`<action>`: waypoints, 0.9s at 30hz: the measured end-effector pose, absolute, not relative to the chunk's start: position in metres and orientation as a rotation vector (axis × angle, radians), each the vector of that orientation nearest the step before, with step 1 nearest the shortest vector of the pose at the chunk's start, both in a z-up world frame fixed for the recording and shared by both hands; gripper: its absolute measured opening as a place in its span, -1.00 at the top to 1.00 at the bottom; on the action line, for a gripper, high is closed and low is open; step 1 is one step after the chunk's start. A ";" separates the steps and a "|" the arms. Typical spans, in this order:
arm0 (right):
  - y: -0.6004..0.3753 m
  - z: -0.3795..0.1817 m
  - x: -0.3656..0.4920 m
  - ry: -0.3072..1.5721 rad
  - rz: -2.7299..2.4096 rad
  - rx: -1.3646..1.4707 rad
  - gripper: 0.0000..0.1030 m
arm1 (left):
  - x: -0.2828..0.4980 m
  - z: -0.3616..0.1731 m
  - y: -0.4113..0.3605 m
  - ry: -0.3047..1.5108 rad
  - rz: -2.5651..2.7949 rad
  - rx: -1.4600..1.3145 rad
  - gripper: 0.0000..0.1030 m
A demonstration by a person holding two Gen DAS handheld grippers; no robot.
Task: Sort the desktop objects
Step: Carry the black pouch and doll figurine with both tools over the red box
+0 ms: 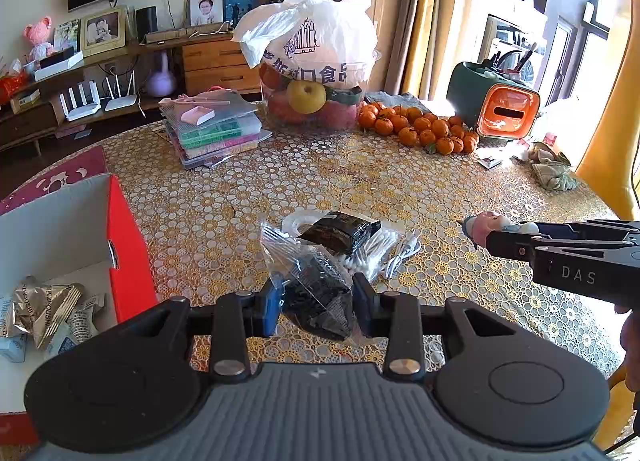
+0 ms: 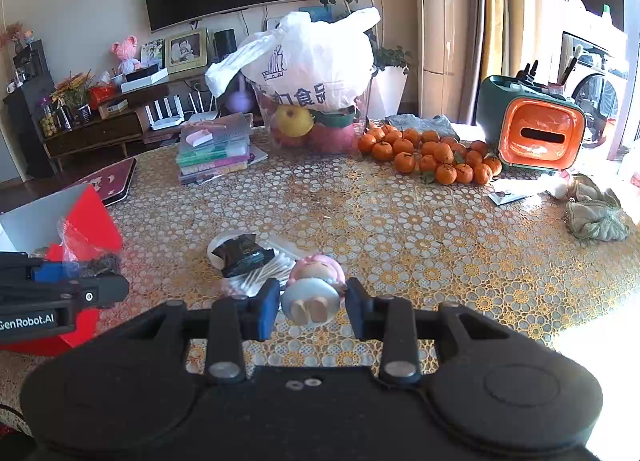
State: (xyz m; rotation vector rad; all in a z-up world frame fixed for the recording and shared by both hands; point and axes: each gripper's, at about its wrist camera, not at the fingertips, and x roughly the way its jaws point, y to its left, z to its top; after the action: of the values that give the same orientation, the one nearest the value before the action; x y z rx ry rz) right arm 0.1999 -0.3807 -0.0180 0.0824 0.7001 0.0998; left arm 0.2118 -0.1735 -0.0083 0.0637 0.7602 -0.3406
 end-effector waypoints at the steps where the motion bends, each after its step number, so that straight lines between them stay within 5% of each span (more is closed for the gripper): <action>1: -0.378 -0.015 0.197 0.698 0.105 0.084 0.32 | 0.208 -0.005 -0.172 0.756 -0.339 0.062 0.31; 27: -0.261 0.052 0.123 0.597 0.288 0.002 0.33 | 0.133 0.056 -0.081 0.642 -0.265 -0.017 0.31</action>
State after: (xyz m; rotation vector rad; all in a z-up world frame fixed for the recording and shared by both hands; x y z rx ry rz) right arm 0.1233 -0.2612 0.0524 0.0025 0.5968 0.2878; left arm 0.1326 -0.0805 0.0557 -0.0170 0.6416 -0.2651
